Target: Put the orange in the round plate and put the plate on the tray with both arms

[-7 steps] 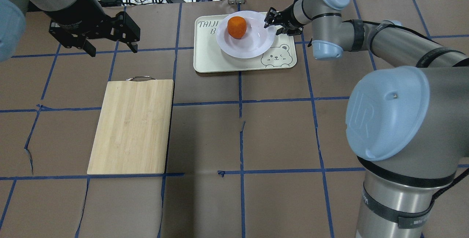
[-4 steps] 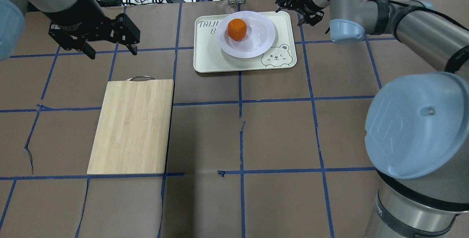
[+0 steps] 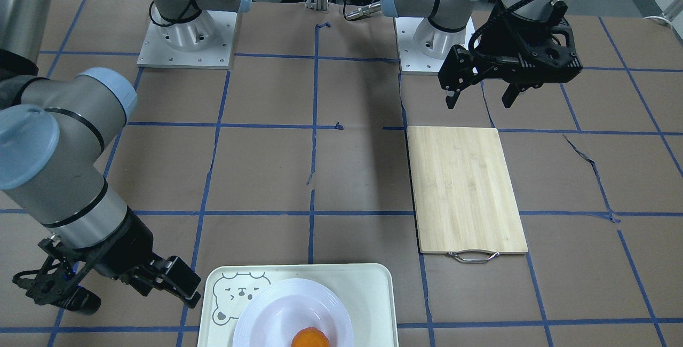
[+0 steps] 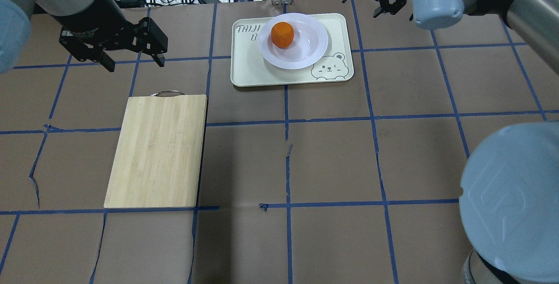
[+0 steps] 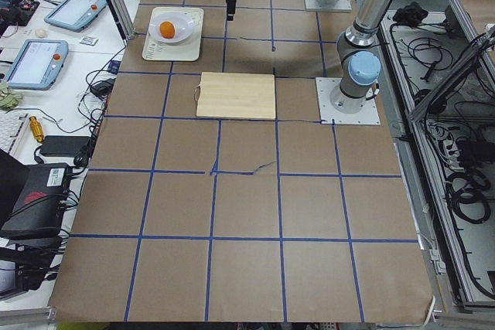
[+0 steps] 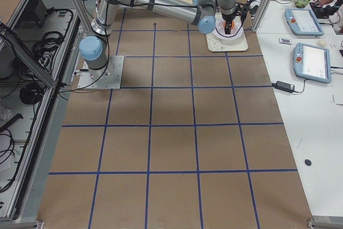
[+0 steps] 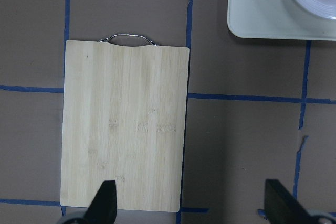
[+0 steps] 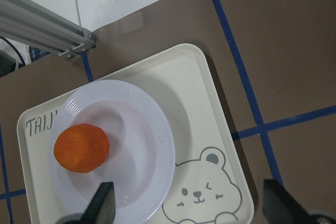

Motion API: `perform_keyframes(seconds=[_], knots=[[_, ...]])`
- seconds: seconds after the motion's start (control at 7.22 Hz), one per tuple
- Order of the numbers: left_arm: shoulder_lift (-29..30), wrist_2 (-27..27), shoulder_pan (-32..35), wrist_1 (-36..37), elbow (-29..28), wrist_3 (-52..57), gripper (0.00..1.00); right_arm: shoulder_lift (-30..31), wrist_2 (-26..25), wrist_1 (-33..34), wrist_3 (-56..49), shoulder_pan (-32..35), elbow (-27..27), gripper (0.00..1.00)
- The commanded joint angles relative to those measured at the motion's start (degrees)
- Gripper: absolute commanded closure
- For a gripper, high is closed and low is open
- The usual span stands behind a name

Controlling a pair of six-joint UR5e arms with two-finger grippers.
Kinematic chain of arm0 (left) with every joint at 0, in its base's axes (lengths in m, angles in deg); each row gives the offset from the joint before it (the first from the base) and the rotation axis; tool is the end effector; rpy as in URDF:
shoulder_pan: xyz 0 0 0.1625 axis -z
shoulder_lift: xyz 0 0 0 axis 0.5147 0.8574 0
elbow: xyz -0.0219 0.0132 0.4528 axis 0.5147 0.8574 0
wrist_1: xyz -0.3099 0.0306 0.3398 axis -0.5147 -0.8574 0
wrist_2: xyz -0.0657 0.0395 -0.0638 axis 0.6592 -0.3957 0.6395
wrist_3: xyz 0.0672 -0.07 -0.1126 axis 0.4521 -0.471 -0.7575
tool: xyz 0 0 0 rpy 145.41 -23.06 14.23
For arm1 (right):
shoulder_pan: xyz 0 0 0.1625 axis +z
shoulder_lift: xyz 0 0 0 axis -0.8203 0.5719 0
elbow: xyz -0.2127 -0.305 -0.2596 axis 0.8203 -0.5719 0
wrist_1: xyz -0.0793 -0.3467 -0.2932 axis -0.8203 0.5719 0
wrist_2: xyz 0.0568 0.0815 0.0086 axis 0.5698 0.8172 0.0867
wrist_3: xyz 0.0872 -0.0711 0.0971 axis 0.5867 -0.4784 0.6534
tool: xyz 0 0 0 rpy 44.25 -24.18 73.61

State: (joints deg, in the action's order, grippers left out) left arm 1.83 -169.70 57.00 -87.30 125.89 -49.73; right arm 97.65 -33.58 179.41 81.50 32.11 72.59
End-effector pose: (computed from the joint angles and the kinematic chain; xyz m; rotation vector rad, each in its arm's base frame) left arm -0.1151 -0.5460 0.4908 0.0886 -3.1304 0.1295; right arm 0.1351 -0.7799 0.3379 0.4331 2.7683 -0.4278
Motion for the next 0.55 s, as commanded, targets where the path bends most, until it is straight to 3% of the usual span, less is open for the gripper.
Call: perform_keyframes(seconds=[0.0, 0.42], knots=[[-0.1, 0.1, 0.0, 0.1, 0.2, -0.1, 0.00, 6.9, -6.4, -11.0, -5.1, 0.5, 0.2, 0.00], [-0.1, 0.0, 0.0, 0.1, 0.3, 0.0, 0.00, 17.7, -12.1, -26.2, -11.1, 0.6, 1.0, 0.00]])
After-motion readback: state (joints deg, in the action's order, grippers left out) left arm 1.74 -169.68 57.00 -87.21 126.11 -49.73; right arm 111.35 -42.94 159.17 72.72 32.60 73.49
